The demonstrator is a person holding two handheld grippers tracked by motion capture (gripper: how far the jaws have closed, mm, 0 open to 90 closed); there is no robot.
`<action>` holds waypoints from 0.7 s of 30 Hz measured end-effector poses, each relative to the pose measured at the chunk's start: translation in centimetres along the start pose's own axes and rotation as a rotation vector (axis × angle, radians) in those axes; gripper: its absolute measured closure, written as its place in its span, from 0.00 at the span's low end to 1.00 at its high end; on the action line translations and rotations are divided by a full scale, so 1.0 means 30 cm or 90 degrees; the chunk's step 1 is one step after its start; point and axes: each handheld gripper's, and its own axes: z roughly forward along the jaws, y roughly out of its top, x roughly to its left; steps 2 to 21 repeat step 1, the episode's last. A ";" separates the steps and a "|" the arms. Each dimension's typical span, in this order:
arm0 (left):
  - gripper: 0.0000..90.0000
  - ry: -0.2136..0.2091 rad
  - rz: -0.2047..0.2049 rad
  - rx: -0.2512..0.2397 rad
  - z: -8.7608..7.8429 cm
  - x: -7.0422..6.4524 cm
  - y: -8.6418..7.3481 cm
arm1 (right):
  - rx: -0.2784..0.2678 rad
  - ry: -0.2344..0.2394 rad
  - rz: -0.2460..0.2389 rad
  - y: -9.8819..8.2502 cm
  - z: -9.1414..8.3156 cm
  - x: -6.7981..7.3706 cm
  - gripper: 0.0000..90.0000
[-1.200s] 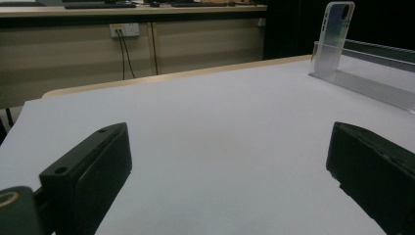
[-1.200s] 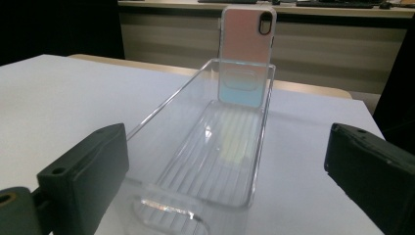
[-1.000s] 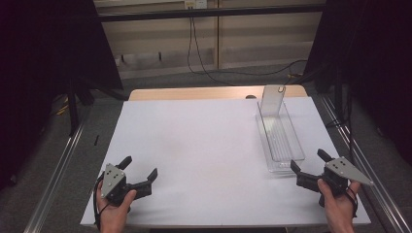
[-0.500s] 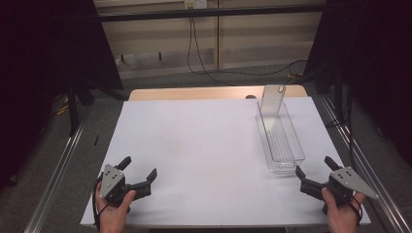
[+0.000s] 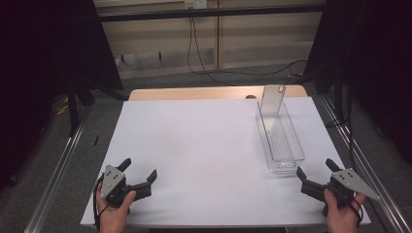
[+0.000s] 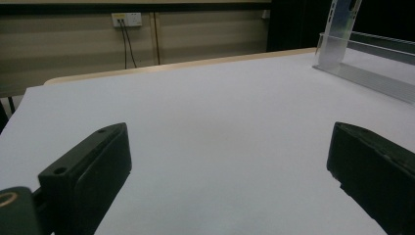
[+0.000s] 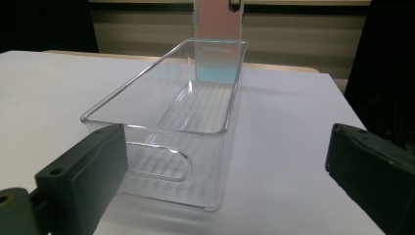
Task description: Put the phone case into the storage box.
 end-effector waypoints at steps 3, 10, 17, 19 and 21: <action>0.03 -0.001 0.004 0.002 0.002 0.001 0.000 | 0.002 0.002 -0.001 0.000 0.001 0.000 0.01; 0.03 -0.001 0.004 0.002 0.002 0.001 0.000 | 0.002 0.002 -0.001 0.000 0.001 0.000 0.01; 0.03 -0.001 0.004 0.002 0.002 0.001 0.000 | 0.002 0.002 -0.001 0.000 0.001 0.000 0.01; 0.03 -0.001 0.004 0.002 0.002 0.001 0.000 | 0.002 0.002 -0.001 0.000 0.001 0.000 0.01; 0.03 -0.001 0.004 0.002 0.002 0.001 0.000 | 0.002 0.002 -0.001 0.000 0.001 0.000 0.01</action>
